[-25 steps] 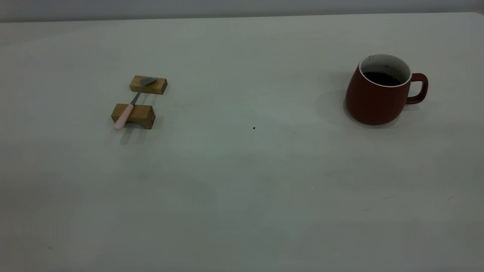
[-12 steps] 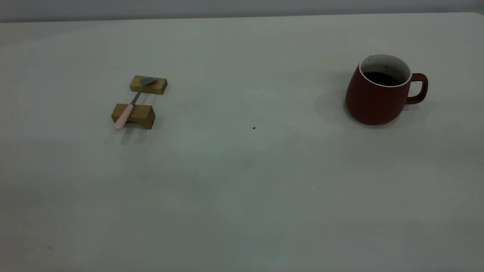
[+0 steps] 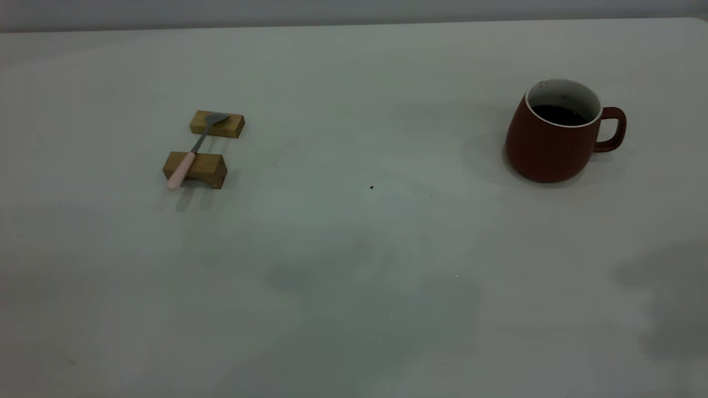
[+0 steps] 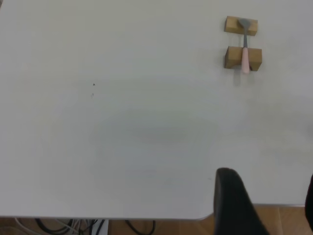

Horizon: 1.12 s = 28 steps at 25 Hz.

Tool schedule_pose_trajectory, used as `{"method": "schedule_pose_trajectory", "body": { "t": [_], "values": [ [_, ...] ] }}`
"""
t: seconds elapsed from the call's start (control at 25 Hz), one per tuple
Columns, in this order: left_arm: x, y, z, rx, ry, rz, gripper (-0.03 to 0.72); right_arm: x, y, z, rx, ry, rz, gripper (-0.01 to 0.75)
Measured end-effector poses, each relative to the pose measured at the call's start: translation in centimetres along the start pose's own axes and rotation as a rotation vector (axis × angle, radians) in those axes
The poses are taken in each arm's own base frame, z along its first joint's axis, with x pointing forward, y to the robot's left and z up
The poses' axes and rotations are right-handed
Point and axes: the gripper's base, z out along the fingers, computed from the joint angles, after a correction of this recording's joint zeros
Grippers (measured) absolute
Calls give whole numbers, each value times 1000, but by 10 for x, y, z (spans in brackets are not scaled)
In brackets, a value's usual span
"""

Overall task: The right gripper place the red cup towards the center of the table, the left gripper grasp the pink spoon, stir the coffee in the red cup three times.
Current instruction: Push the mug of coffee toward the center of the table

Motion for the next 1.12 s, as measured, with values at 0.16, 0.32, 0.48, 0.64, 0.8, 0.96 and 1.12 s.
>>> {"method": "schedule_pose_trajectory", "body": {
  "t": [0.16, 0.32, 0.48, 0.64, 0.8, 0.96, 1.12],
  "values": [
    [0, 0, 0, 0, 0, 0, 432, -23, -13, 46, -47, 83, -92, 587],
    [0, 0, 0, 0, 0, 0, 432, -43, -19, 89, -90, 131, -216, 587],
    [0, 0, 0, 0, 0, 0, 432, -62, -16, 135, -110, 186, -370, 587],
    [0, 0, 0, 0, 0, 0, 432, -72, -15, 182, -122, 246, -480, 587],
    [0, 0, 0, 0, 0, 0, 432, -73, -20, 222, -142, 297, -586, 591],
    [0, 0, 0, 0, 0, 0, 432, -73, -23, 251, -159, 316, -711, 591],
    [0, 0, 0, 0, 0, 0, 432, -75, -26, 269, -152, 303, -805, 591]
  ]
}}
